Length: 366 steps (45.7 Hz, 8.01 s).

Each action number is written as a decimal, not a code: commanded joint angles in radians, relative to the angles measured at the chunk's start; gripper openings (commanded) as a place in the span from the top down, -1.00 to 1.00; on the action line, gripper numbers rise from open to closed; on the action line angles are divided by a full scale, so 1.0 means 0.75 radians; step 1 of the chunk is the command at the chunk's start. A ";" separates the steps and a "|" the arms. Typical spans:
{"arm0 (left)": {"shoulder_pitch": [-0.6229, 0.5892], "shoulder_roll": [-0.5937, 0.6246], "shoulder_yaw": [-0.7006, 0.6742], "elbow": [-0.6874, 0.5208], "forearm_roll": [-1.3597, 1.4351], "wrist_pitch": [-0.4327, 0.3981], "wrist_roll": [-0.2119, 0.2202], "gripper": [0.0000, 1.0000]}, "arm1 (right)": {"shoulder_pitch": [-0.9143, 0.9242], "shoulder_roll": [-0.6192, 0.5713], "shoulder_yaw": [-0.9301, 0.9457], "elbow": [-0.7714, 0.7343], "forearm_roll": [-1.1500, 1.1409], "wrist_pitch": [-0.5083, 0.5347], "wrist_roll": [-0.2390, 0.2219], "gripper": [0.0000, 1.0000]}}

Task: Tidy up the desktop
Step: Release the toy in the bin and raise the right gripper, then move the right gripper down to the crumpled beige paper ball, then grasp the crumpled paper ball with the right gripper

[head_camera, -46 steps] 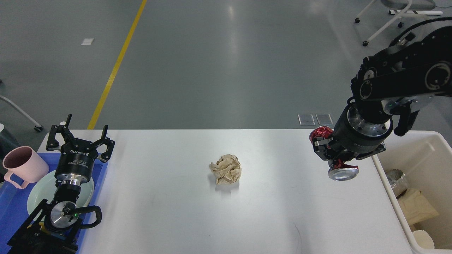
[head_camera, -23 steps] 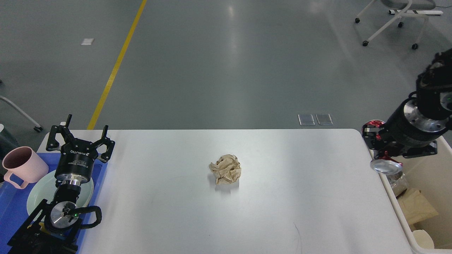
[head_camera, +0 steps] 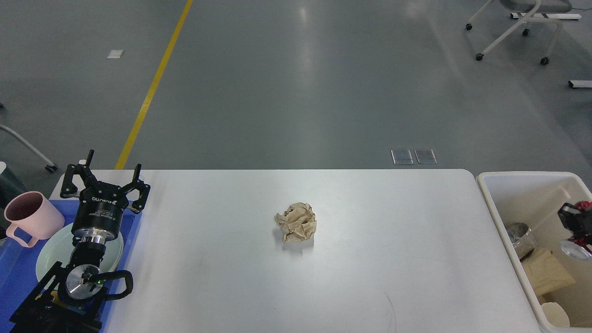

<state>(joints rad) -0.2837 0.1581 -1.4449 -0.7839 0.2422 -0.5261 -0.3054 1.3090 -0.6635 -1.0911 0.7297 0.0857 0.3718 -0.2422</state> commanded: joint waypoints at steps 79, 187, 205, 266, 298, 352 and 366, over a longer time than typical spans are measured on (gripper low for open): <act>0.000 0.000 0.000 0.000 0.000 0.000 0.000 -0.93 | -0.895 0.453 0.369 -0.715 -0.090 -0.852 0.012 -1.00; 0.000 0.000 0.000 0.000 0.000 0.000 0.002 -0.93 | 1.354 0.564 0.129 1.009 0.053 0.214 -0.105 -1.00; 0.000 0.000 0.000 0.000 0.000 0.002 0.002 -0.93 | 0.683 0.923 0.371 0.471 0.035 -0.046 -0.105 -1.00; 0.000 0.000 0.000 0.000 0.000 0.000 0.000 -0.93 | -0.199 1.128 0.900 -0.173 -0.043 -0.383 -0.096 -1.00; 0.000 0.000 0.000 0.000 0.000 0.000 0.000 -0.93 | -0.355 1.122 1.132 -0.251 -0.041 -0.573 0.020 -1.00; 0.000 0.000 0.000 0.000 0.000 0.000 0.000 -0.93 | -0.379 1.124 1.123 -0.249 -0.094 -0.571 0.008 1.00; 0.000 0.000 0.000 0.000 0.000 0.000 0.000 -0.93 | -0.371 1.118 1.123 -0.239 -0.073 -0.557 0.006 1.00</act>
<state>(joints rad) -0.2838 0.1579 -1.4450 -0.7839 0.2424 -0.5261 -0.3053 1.0235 0.1791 -0.2513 0.5450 0.0249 -0.0535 -0.2377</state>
